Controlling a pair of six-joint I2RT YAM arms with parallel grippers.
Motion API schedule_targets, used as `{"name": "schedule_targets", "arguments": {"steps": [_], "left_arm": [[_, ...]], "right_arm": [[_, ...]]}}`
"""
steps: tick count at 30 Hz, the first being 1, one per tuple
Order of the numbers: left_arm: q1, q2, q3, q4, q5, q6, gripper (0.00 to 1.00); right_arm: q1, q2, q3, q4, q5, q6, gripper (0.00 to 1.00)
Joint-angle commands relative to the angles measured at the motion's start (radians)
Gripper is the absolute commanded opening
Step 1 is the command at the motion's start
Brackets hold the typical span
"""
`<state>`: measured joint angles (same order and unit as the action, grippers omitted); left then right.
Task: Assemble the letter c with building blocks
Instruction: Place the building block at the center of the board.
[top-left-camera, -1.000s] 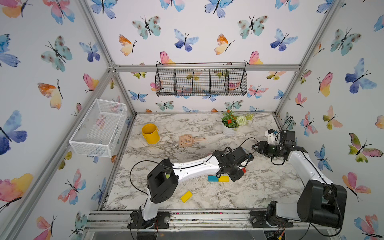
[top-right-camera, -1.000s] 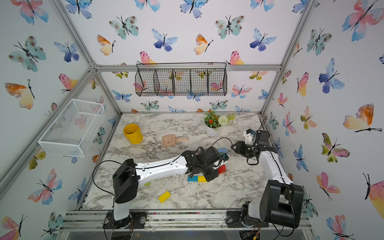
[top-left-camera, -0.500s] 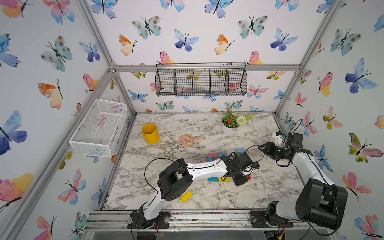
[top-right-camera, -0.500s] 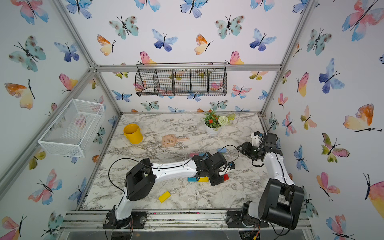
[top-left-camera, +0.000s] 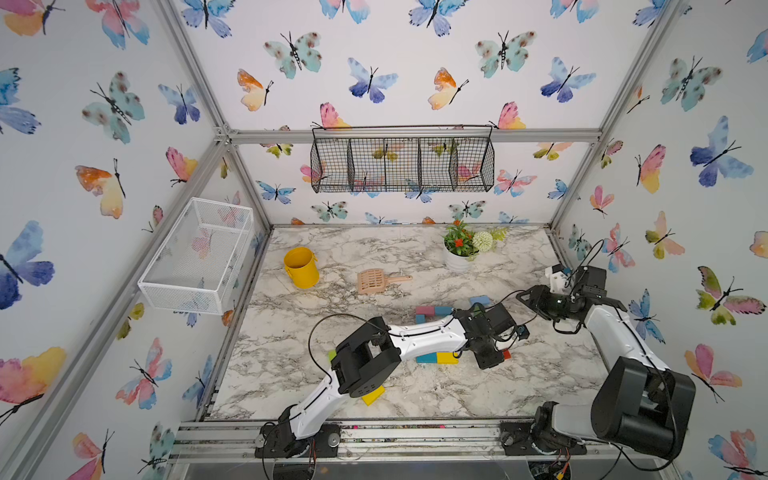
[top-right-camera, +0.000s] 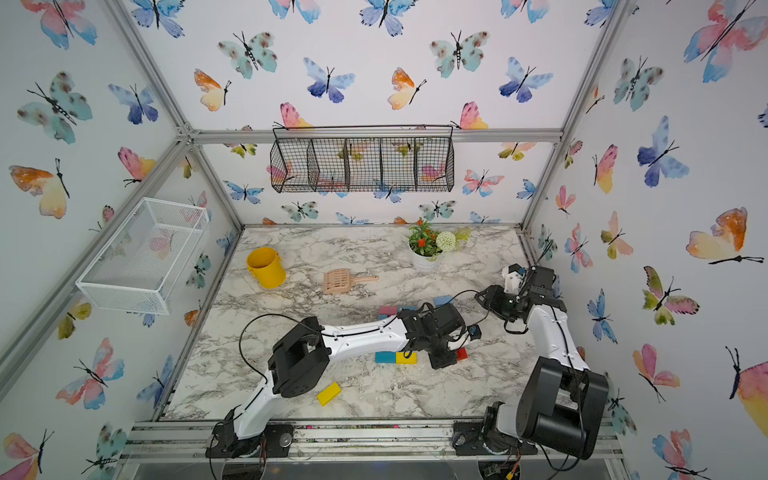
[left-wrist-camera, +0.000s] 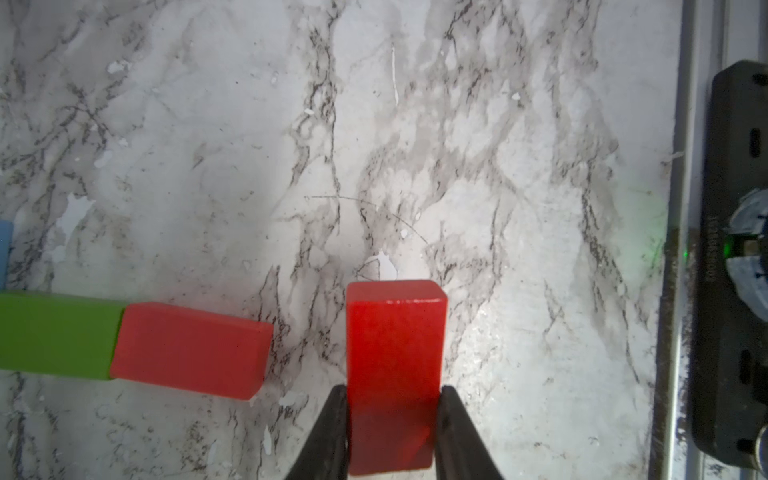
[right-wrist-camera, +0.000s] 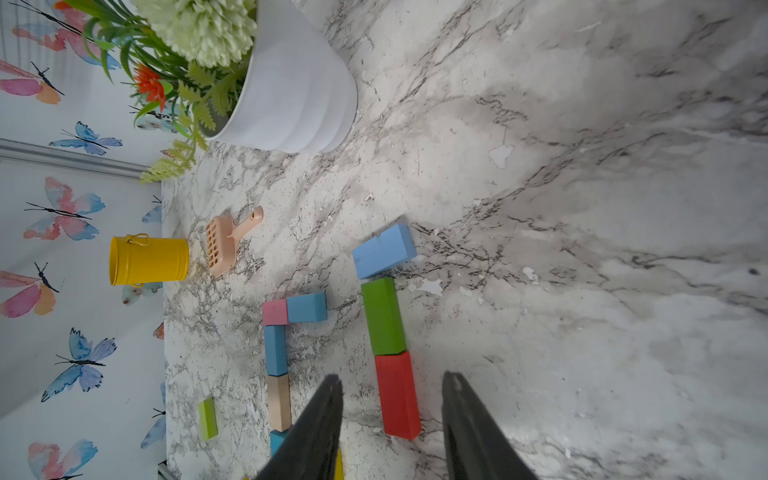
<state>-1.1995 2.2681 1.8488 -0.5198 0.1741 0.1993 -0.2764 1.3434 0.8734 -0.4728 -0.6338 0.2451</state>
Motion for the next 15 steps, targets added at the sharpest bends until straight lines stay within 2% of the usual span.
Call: {"name": "schedule_targets", "arguments": {"steps": [1,10,15], "left_arm": [[0.002,0.047,0.064,-0.086,0.017,0.030,0.26],[0.001,0.134,0.205,-0.181,0.000,0.048,0.22],[0.001,0.162,0.255,-0.223,-0.026,0.047,0.30]], "right_arm": [[-0.009,-0.015,-0.007,-0.026,0.003,0.009,0.43],[-0.019,-0.011,0.004,-0.027,0.007,0.022,0.43],[-0.028,0.003,0.005,-0.021,0.002,0.019,0.43]]}}
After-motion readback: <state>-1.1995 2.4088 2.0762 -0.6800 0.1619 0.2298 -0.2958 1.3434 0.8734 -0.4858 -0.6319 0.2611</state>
